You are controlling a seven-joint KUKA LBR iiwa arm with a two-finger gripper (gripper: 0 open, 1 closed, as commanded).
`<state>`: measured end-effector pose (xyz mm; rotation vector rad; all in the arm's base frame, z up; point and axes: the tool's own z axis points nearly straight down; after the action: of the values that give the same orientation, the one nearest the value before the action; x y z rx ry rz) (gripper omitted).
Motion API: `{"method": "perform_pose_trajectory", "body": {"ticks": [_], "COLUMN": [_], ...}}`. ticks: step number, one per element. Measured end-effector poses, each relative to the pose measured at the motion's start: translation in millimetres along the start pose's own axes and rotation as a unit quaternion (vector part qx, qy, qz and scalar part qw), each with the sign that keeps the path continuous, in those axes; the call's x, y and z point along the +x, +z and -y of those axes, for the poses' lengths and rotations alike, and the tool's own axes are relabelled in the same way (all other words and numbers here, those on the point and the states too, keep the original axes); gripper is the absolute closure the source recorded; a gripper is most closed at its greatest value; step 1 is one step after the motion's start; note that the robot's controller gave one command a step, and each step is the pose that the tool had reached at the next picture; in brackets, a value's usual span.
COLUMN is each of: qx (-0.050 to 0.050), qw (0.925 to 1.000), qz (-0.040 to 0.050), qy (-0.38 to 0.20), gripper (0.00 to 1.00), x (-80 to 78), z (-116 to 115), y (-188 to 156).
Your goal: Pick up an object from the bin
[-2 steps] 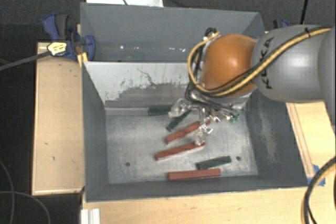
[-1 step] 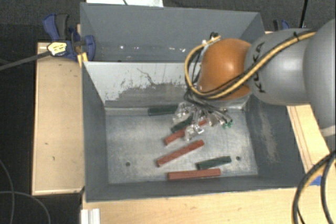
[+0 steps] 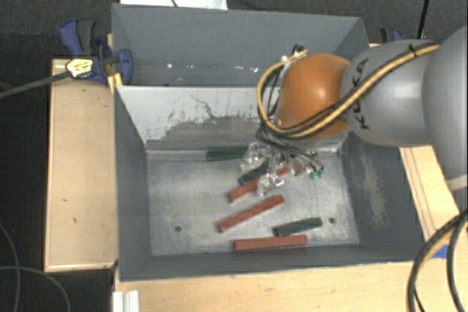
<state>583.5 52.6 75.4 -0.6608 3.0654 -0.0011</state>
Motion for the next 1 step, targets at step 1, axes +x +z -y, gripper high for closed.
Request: {"method": "perform_pose_trajectory", "body": {"ticks": [1], "qx": [0.0], "qw": [1.0], "qz": [0.0003], "qy": [0.001], "gripper": [1.0], "x": [0.4], "z": [-0.1], "y": [-1.8]}}
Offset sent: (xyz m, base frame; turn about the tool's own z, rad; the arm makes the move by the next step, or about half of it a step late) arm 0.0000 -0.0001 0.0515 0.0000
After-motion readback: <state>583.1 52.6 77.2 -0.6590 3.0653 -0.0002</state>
